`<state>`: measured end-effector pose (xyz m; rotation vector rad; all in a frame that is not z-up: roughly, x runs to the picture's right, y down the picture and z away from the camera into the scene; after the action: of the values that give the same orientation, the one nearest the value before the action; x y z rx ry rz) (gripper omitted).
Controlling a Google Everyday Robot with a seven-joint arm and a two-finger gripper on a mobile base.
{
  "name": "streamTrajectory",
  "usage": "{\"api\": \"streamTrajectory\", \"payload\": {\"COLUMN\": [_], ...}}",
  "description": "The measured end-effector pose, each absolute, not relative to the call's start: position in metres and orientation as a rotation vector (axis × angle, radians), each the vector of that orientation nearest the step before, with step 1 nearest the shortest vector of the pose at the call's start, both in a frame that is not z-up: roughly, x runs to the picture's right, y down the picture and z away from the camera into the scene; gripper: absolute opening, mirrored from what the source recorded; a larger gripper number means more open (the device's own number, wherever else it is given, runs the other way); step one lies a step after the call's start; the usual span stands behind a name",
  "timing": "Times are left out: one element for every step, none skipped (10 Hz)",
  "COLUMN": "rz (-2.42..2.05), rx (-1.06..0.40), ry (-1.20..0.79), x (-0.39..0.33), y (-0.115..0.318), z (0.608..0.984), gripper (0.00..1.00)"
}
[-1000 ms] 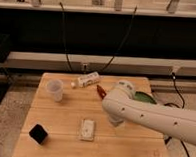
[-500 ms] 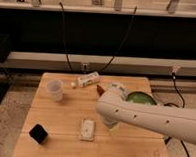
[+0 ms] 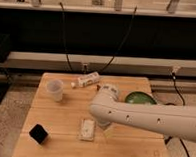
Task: Knock the eraser over
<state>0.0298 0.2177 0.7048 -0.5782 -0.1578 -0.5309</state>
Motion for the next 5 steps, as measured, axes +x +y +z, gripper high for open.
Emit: {"api": "streamTrajectory", "payload": {"rz": [-0.543, -0.554, -0.561, -0.57, -0.592], "rx": [-0.578, -0.579, -0.579, -0.579, -0.576], "ry": [-0.166, -0.172, -0.177, -0.183, -0.199], "x": [0.023, 0.018, 0.014, 0.01, -0.005], "y": [0.22, 0.221, 0.222, 0.223, 0.224], "z": [0.706, 0.707, 0.708, 0.709, 0.711], "gripper": [0.8, 0.8, 0.78, 0.73, 0.62]}}
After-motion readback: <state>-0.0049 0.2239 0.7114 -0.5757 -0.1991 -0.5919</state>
